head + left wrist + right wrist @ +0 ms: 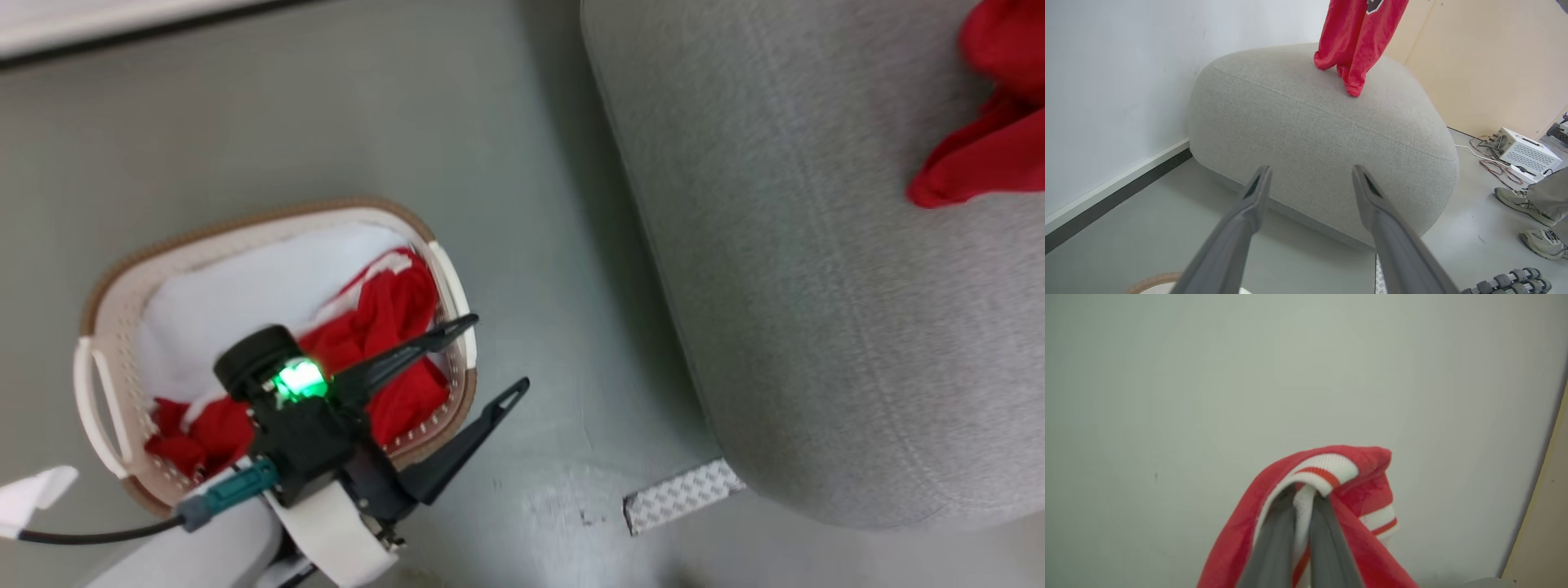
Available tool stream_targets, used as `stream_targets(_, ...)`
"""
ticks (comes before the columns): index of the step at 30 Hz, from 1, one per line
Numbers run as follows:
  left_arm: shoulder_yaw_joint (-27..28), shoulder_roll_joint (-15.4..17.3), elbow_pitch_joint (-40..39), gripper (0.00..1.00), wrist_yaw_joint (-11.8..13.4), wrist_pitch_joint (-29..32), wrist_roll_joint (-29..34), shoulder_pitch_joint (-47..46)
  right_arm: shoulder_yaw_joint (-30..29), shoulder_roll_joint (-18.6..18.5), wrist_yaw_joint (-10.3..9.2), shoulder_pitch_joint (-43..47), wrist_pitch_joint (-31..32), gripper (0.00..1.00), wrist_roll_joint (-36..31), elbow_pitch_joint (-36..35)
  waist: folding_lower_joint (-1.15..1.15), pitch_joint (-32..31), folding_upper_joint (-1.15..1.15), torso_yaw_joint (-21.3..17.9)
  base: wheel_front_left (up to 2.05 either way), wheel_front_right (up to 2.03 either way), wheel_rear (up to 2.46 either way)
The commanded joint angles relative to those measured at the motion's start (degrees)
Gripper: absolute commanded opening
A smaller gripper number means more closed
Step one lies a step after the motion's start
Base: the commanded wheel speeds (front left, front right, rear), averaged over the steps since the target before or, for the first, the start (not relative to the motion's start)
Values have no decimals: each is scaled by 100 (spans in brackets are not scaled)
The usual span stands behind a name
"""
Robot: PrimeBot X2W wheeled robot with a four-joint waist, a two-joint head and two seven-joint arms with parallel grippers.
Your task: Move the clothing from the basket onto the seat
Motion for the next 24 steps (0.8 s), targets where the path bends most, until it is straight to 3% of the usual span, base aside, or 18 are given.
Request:
stream_targets(1, 20, 75, -32, 100, 8, -3, -43, -73, -8, 84, -12, -52, 85, 0, -87, -43, -1, 364, 0, 23, 0, 0, 0)
stream_targets(9, 45, 362, -215, 100, 8, -3, -67, -263, -81, 743, -12, 76, 770, 0, -1075, -83, -1, 977, 0, 132, 0, 0, 0)
stream_targets(18, 159, 375, -190, 100, 8, -3, -188, -371, -519, 1385, -12, 509, 1548, 0, -1935, 228, -1, 1213, 0, 378, 0, 0, 0)
stream_targets(20, 169, 358, -170, 100, 8, -3, -204, -374, -503, 1456, -12, 599, 1768, 36, -2047, 265, -1, 1213, 0, 418, 0, 0, 0)
stream_targets(21, 177, 346, -159, 100, 8, -3, -211, -376, -516, 1498, -12, 631, 1876, 94, -2064, 277, -1, 1207, 0, 436, 0, 0, 0)
stream_targets(22, 179, 328, -145, 100, 8, -3, -221, -380, -567, 1556, -12, 657, 1983, 100, -2080, 311, -1, 1196, 0, 453, 0, 0, 0)
stream_targets(24, 192, 289, -119, 100, 8, -3, -243, -388, -526, 1631, -12, 756, 2241, 100, -2166, 337, -1, 1152, 0, 482, 0, 0, 0)
